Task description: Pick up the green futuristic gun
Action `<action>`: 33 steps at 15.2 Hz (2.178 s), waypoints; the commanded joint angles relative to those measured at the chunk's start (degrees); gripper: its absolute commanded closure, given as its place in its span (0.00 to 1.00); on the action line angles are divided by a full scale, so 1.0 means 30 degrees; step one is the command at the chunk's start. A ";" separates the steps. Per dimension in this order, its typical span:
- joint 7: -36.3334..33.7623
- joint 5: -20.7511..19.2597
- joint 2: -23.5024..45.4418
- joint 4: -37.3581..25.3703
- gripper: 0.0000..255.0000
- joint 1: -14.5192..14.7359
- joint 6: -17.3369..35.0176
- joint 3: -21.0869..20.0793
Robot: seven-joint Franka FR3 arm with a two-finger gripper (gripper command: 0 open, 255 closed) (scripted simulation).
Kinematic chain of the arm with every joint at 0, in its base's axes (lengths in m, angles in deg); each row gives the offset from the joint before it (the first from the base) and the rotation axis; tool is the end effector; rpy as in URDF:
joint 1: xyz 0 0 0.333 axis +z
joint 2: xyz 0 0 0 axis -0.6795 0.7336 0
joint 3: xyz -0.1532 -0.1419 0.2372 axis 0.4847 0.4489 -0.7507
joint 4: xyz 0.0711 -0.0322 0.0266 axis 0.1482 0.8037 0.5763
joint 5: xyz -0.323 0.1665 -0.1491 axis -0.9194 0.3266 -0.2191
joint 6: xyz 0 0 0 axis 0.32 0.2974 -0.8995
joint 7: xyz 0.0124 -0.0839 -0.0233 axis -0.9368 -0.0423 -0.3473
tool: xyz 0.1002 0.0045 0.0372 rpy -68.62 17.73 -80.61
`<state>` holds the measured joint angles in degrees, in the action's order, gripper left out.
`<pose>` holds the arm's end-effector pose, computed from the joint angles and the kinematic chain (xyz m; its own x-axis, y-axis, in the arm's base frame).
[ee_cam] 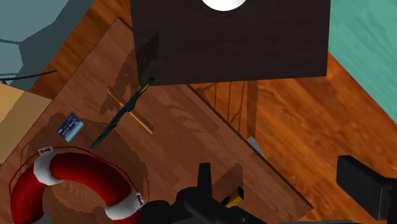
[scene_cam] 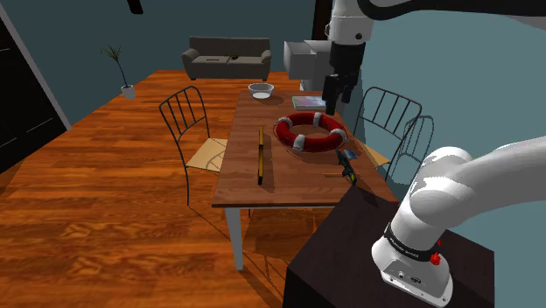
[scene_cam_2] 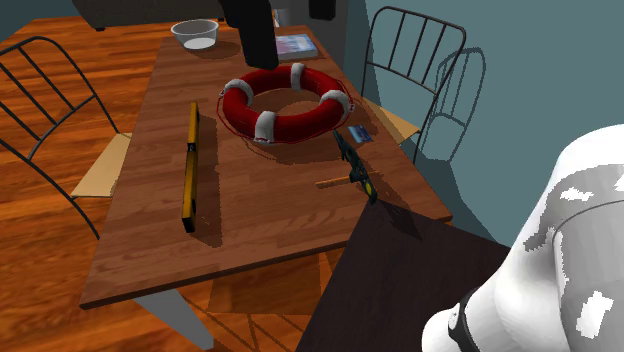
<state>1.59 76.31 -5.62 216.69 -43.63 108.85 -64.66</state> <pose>0.2908 0.0223 0.5990 0.9997 0.0146 -0.0203 0.0157 -0.9983 0.0554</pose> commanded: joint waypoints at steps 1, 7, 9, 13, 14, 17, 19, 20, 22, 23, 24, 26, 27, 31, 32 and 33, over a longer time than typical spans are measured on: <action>0.0000 0.0000 0.0000 0.0000 0.00 0.0000 0.0000 0.0000; -0.0281 -0.0643 0.1736 0.1582 0.00 -0.1340 0.2770 0.1338; -0.0373 -0.0843 0.2454 0.1982 0.00 -0.1789 0.3708 0.1795; -0.0548 -0.1200 0.4090 0.2587 0.00 -0.2666 0.5593 0.2729; -0.0587 -0.1277 0.4540 0.2697 0.00 -0.2880 0.6064 0.2966; -0.0688 -0.1466 0.5979 0.2928 0.00 -0.3501 0.7467 0.3685; -0.0737 -0.1549 0.7009 0.3000 0.00 -0.3892 0.8389 0.4173; -0.0754 -0.1574 0.7544 0.3011 0.00 -0.4080 0.8845 0.4419; -0.0766 -0.1580 0.8650 0.2986 0.00 -0.4450 0.9743 0.4904; -0.0760 -0.1562 0.9221 0.2949 0.00 -0.4627 1.0183 0.5148; -0.0747 -0.1527 0.9802 0.2897 0.00 -0.4797 1.0617 0.5392; -0.0691 -0.1401 1.0994 0.2746 0.00 -0.5121 1.1463 0.5880; -0.0645 -0.1306 1.1605 0.2648 0.00 -0.5279 1.1874 0.6118; -0.0331 -0.0688 1.4131 0.2109 0.00 -0.5892 1.3417 0.7024; -0.0216 -0.0468 1.4781 0.1939 0.00 -0.6050 1.3773 0.7228; -0.0087 -0.0222 1.5438 0.1754 0.00 -0.6213 1.4116 0.7419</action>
<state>0.97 75.05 38.84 222.14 -61.71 149.87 -43.07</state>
